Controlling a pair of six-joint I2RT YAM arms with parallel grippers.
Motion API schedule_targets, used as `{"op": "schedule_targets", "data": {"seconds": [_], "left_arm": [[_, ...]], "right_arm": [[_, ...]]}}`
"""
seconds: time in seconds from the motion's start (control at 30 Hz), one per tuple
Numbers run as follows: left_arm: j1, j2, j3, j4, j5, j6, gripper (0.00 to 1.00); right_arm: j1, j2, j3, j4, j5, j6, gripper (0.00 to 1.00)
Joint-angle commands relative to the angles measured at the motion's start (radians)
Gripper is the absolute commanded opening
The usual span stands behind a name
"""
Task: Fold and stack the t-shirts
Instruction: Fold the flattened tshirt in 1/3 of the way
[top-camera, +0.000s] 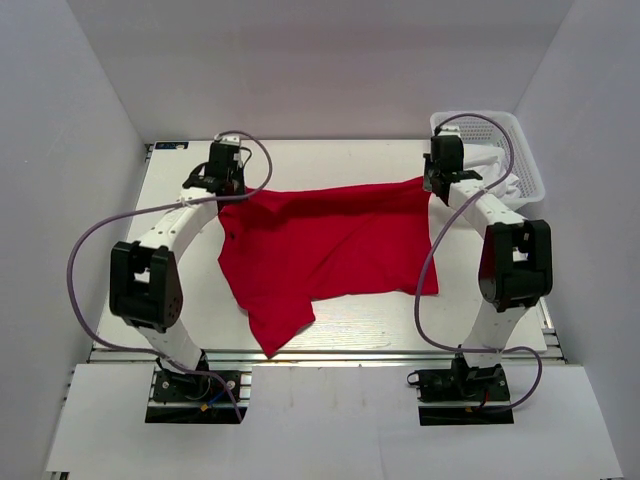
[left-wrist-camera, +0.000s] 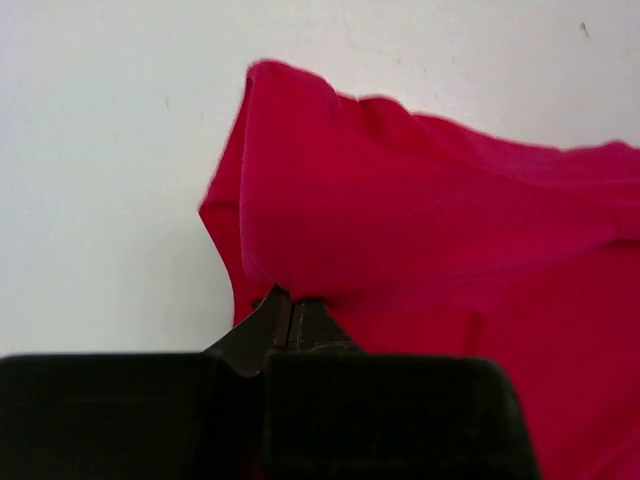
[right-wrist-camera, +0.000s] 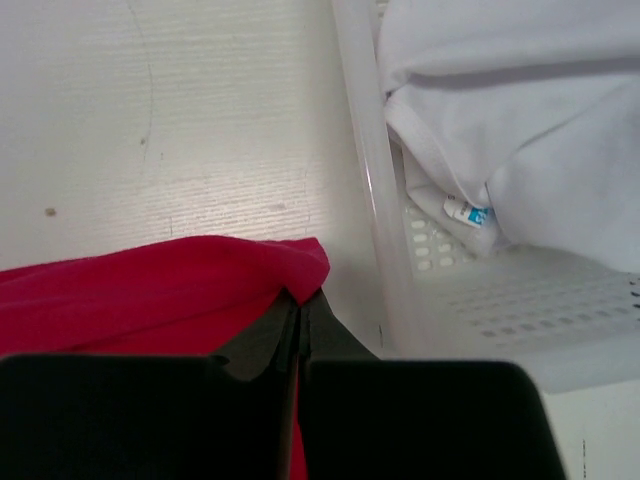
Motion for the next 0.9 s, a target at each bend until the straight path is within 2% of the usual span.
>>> {"op": "schedule_targets", "data": {"seconds": [0.0, 0.13, 0.3, 0.37, 0.4, 0.43, 0.47, 0.5, 0.53, 0.57, 0.6, 0.63, 0.7, 0.73, 0.83, 0.87], "left_arm": [[-0.009, -0.083, -0.104, -0.044, 0.061, -0.077, 0.00], [-0.009, -0.131, -0.183, -0.101, 0.061, -0.113, 0.00], [-0.009, -0.209, -0.391, -0.052, 0.187, -0.159, 0.00], [-0.009, -0.218, -0.439, -0.043, 0.199, -0.169, 0.19], [-0.009, -0.218, -0.439, -0.059, 0.199, -0.186, 0.30], [-0.009, -0.218, -0.439, -0.079, 0.184, -0.186, 0.42], [-0.009, -0.218, -0.406, -0.125, 0.156, -0.202, 0.66], [-0.009, -0.218, -0.389, -0.144, 0.146, -0.211, 0.73], [-0.009, -0.218, -0.372, -0.156, 0.145, -0.211, 0.76], [-0.009, -0.229, -0.340, -0.167, 0.145, -0.211, 0.84], [-0.009, -0.246, -0.326, -0.167, 0.145, -0.211, 0.88], [-0.009, -0.255, -0.314, -0.167, 0.164, -0.197, 0.97], [-0.009, -0.267, -0.295, -0.106, 0.199, -0.186, 1.00], [-0.009, -0.268, -0.295, -0.081, 0.208, -0.177, 1.00], [-0.009, -0.211, -0.210, -0.053, 0.208, -0.177, 1.00], [0.005, -0.162, -0.192, -0.040, 0.208, -0.177, 1.00]], "right_arm": [[-0.007, -0.075, -0.045, -0.021, 0.017, -0.006, 0.00], [-0.005, -0.101, -0.102, -0.026, 0.013, 0.011, 0.00], [-0.005, -0.112, -0.164, -0.045, 0.039, 0.057, 0.00], [-0.005, -0.117, -0.206, -0.053, 0.042, 0.079, 0.02], [-0.007, -0.117, -0.218, -0.053, 0.036, 0.083, 0.25], [-0.005, -0.118, -0.224, -0.059, 0.036, 0.103, 0.35], [-0.005, -0.118, -0.243, -0.062, 0.039, 0.105, 0.40], [-0.005, -0.124, -0.246, -0.070, 0.052, 0.103, 0.44], [-0.007, -0.141, -0.247, -0.073, 0.059, 0.102, 0.51], [-0.005, -0.159, -0.247, -0.073, 0.060, 0.102, 0.54], [-0.001, -0.170, -0.247, -0.072, 0.039, 0.097, 0.56], [0.000, -0.198, -0.243, -0.075, 0.027, 0.089, 0.61], [0.004, -0.239, -0.250, -0.043, -0.037, 0.074, 0.68], [0.004, -0.262, -0.263, -0.014, -0.062, 0.066, 0.76], [0.010, -0.293, -0.284, 0.033, -0.174, 0.053, 0.90], [0.012, -0.287, -0.284, 0.039, -0.212, 0.052, 0.90]]}}
